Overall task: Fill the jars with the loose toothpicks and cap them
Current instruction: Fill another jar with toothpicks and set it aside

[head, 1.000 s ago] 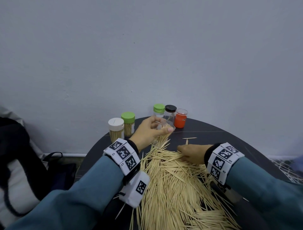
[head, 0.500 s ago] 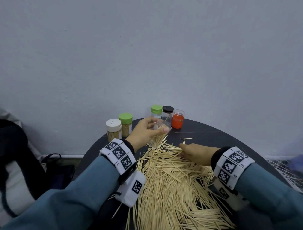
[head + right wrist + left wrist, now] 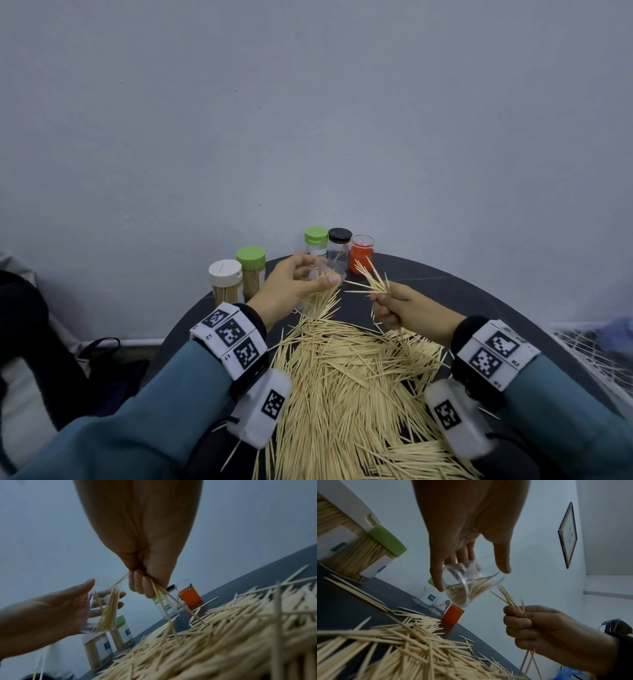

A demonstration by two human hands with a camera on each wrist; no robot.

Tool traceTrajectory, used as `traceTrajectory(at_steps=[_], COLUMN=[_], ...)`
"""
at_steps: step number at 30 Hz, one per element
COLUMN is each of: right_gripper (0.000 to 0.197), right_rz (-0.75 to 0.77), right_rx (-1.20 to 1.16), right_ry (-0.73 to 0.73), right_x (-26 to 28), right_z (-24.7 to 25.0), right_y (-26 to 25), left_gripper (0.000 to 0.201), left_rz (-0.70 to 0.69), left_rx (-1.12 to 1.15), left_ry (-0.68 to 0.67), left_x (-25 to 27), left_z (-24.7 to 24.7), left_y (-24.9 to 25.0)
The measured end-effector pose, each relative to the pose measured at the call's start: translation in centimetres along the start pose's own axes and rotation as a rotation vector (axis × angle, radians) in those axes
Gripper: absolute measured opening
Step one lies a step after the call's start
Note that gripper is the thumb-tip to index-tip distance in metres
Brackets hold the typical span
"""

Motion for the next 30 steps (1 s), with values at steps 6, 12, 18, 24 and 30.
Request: traceTrajectory(at_steps=[6, 12, 18, 24, 30], right_gripper=[0.026, 0.03, 0.029, 0.027, 0.025], right_rz=[0.073, 0.177, 0.315, 0.341, 0.355], right_rx=[-0.341, -0.513, -0.738, -0.774, -0.825], right_ry=[0.069, 0.094, 0.111, 0.109, 0.093], right_x=[0.0, 1.0, 1.9, 1.9, 2.4], right_z=[1.9, 3.0, 2.7, 1.4, 1.6], right_y=[-1.0, -4.2, -6.8, -6.8, -7.7], left_gripper=[0.046, 0.051, 0.052, 0.043, 0.043], left_rz=[-0.016, -0.019, 0.003, 0.008, 0.022], left_rx=[-0.011, -0.022, -0.053, -0.093, -0.087], left_ry=[-0.056, -0.123, -0.28, -0.352, -0.32], left_x=[0.3, 0.9, 2.1, 3.0, 2.8], left_z=[-1.2, -2.4, -5.2, -6.7, -6.0], left_y=[0.1, 0.4, 0.4, 0.4, 0.0])
Point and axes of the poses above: each hand's wrist, its own x-axis away from the middle knuckle, its own z-axis out of the back of the hand, y = z × x, the point moved 10 cm from there along -x, towards the middle knuckle, and after that the axes turned 6 degrees about -z, right-handed, at the moved point
